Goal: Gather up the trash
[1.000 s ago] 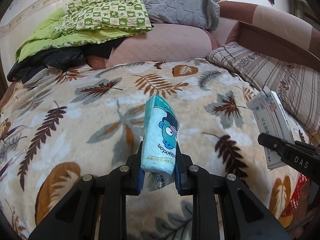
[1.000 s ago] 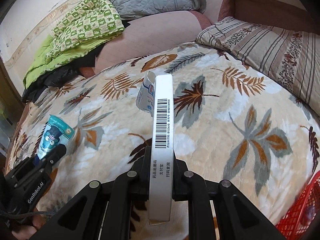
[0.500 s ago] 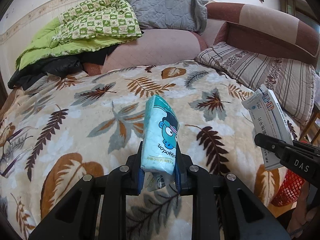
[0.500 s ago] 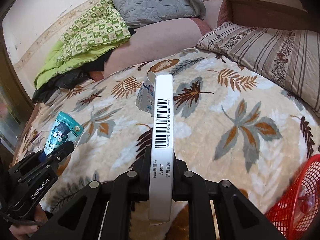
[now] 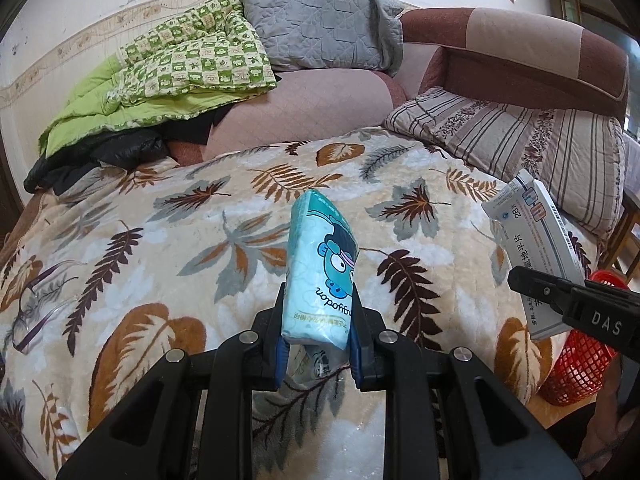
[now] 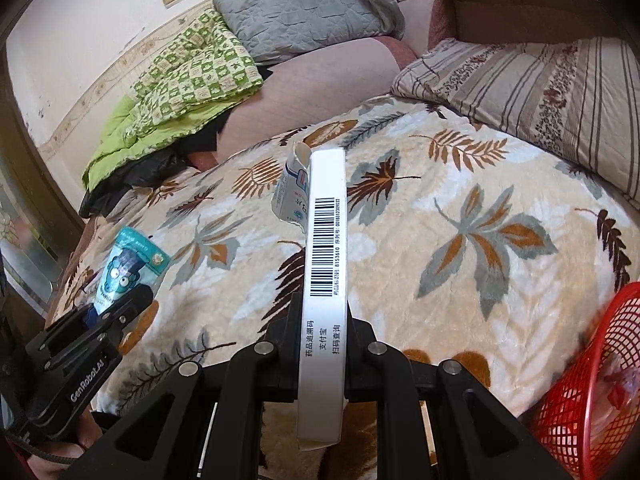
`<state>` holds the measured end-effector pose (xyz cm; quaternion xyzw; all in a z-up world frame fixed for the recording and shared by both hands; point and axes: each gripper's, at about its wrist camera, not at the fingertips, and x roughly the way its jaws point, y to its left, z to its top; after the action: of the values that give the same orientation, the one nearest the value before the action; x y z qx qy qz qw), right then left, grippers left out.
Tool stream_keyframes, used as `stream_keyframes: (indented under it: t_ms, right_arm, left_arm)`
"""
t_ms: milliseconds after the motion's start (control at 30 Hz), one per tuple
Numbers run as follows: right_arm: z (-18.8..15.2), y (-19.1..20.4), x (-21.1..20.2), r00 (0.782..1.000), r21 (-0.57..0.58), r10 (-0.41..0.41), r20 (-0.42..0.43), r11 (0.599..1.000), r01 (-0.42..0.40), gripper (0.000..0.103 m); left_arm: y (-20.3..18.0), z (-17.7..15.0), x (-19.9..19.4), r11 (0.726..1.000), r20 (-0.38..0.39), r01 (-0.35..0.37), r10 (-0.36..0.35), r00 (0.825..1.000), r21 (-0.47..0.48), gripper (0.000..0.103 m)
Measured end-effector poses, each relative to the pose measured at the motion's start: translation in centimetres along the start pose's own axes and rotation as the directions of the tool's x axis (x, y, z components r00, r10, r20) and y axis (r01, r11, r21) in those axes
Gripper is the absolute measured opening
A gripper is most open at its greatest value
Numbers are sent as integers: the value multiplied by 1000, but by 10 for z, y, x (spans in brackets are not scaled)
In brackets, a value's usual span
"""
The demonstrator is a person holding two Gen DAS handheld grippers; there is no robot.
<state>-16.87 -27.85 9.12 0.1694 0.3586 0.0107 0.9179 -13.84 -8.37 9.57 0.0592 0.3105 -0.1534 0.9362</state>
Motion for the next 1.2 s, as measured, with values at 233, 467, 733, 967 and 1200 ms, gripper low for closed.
stream_keyframes:
  t_ms: [233,467,733,967,1200]
  right_arm:
    - [1,-2,1,1000,-5,0,0,1000,0,15]
    - [0,1,1,1000,-24,-3,2,1000,3,15]
    - [0,0,-2,1000,-16,4,7,1000,-4,15]
    - [-3,-1,-8,1000,-24,13,11,1000,-12,15]
    - [-6,-1,-13,1000,-28,17,17,999,-17,15]
  left_arm:
    - [-4,0,-2,1000,4,-3,3,1000,11,23]
    - [-5,0,-1,1000,0,-3,3,1000,12,23]
    - [-5,0,-2,1000,0,-2,2,1000,14,23]
    - [-6,-2,-1,1000,6,0,0,1000,24,23]
    - [-9,-2,-1,999,7,0,-1,1000,35,23]
